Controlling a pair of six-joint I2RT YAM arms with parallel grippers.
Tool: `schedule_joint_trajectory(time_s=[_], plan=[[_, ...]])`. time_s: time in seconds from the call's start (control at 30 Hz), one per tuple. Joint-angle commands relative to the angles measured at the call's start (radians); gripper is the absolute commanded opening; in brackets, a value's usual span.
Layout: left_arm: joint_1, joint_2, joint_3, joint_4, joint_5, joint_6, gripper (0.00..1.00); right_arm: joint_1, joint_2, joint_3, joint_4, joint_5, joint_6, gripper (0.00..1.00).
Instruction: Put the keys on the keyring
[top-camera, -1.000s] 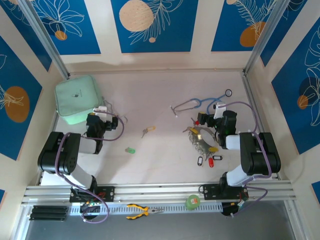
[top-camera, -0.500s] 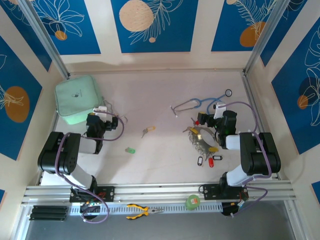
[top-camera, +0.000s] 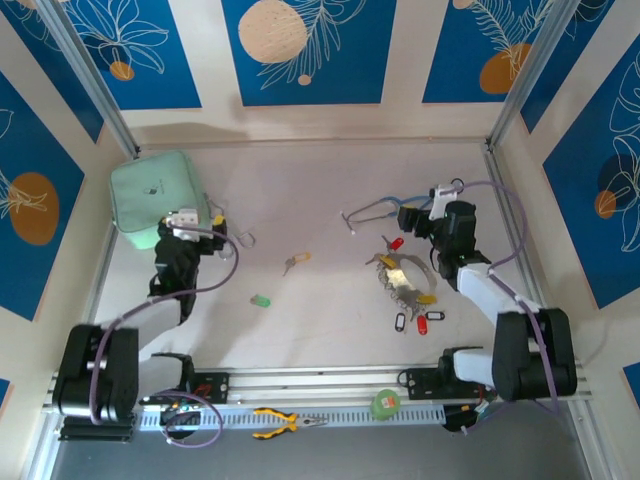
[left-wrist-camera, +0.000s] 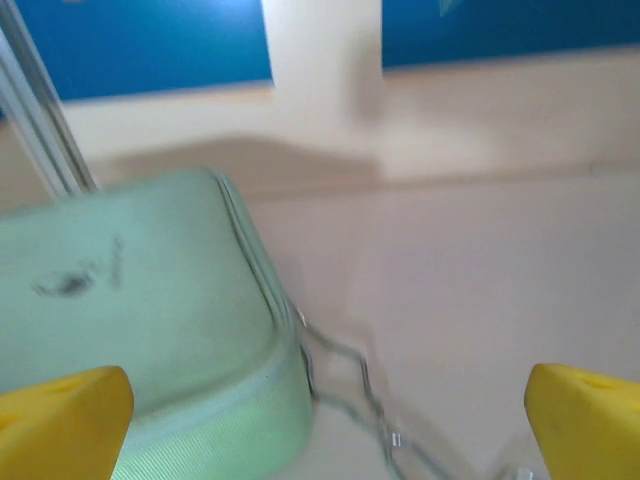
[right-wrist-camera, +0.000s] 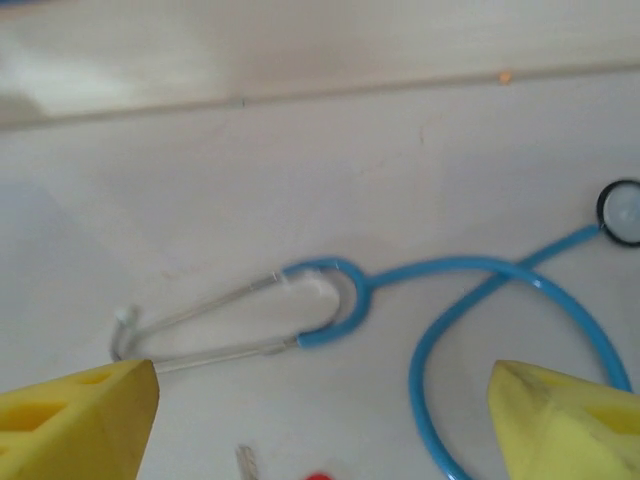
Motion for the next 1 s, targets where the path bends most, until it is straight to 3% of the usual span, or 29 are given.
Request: schedule_joint_trajectory(time_s=[0.0,0.1,0.37,0.5,0.6,0.77,0.9,0.97], plan=[[0.005,-0.071,0.035,-0.099,-0.022,-0.09,1.0,0.019,-0.067,0.061,-0.347,0.103,0.179,0.84],[0.004,-0.116,0.095,-0.246,0.044,-0.126,1.0,0.039,-0.12,0.07,-0.453,0.05,0.26,0.81],[-0.038,-0.156,0.172,-0.46,0.193,-0.279,0.98,0.152,-0.191,0.115,-0.775,-0.029,0.269,0.78],[-0.17,-0.184,0.203,-0.602,0.169,-0.295,0.97,0.196,-0.178,0.132,-0.868,-0.04,0.255,0.75],[-0.281,-0.178,0.202,-0.643,0.11,-0.333,0.97,0.208,-0.125,0.146,-0.877,-0.008,0.254,0.67],[-0.464,-0.09,0.21,-0.633,0.042,-0.428,0.96,0.194,0.028,0.207,-0.81,-0.014,0.215,0.58],[-0.558,-0.002,0.209,-0.55,0.035,-0.506,0.96,0.196,0.167,0.297,-0.818,-0.011,0.118,0.43],[-0.603,0.037,0.219,-0.532,0.021,-0.523,0.96,0.213,0.221,0.348,-0.857,-0.021,0.102,0.42]])
